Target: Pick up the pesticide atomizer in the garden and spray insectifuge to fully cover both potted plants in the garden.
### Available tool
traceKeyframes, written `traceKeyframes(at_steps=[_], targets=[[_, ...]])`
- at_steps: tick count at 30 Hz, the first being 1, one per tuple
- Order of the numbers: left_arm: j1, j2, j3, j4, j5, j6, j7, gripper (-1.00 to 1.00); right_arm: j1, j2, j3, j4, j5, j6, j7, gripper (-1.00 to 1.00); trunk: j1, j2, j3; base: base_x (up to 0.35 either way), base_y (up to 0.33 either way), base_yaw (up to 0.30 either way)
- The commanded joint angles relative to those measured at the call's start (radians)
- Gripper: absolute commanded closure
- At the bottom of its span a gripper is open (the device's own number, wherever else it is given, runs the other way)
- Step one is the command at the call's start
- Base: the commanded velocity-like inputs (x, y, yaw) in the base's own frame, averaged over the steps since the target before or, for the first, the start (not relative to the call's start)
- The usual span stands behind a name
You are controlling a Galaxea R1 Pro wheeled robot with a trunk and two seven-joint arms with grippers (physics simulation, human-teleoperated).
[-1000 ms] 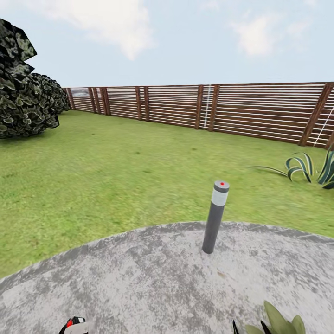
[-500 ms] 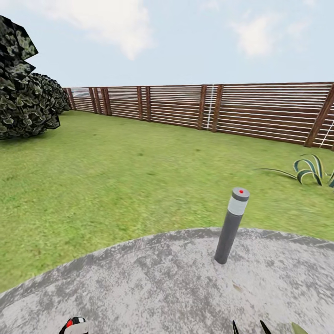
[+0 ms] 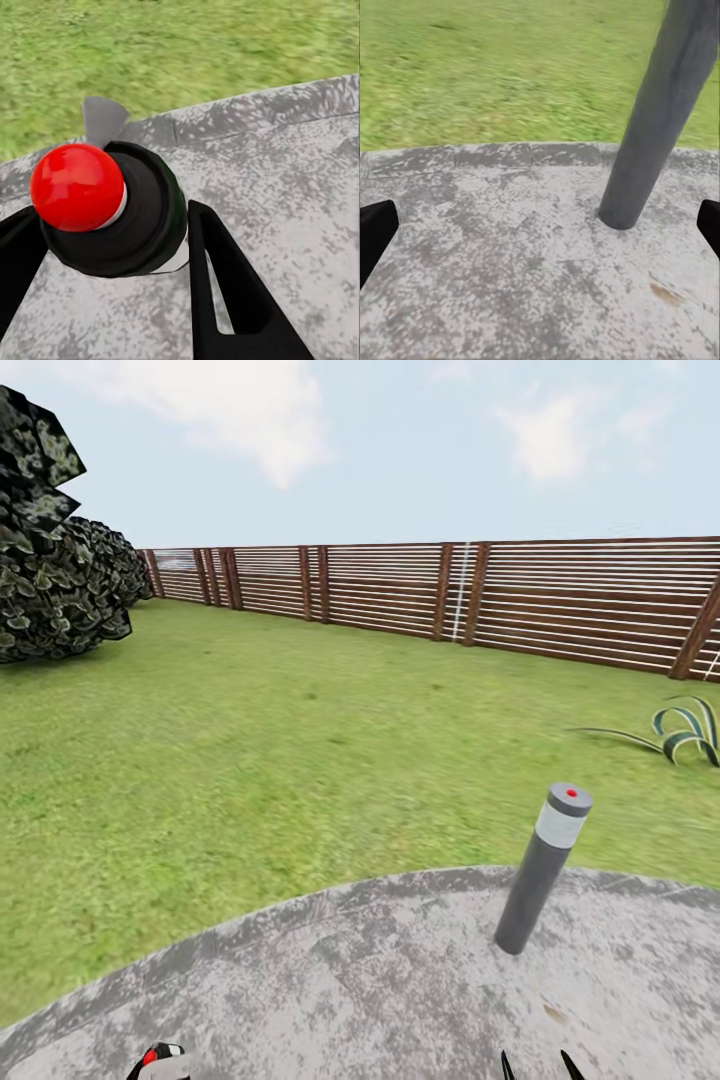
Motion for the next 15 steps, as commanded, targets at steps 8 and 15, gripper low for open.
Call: traceKeyframes(at_steps=[8,15], targets=[[-0.001,0.000,0.001,0.001,-0.003,-0.003,0.003,1.00,-0.001,0.000,-0.006,0.000,0.006,-0.003,0.002,-1.00,0.000,0.000,-0.001,0.232,0.277,-0.005],[-0.001,0.000,0.001,0.001,-0.003,-0.003,0.003,1.00,-0.001,0.000,-0.006,0.000,0.006,-0.002,0.002,-1.00,0.000,0.000,-0.001,0.146,0.303,-0.194]])
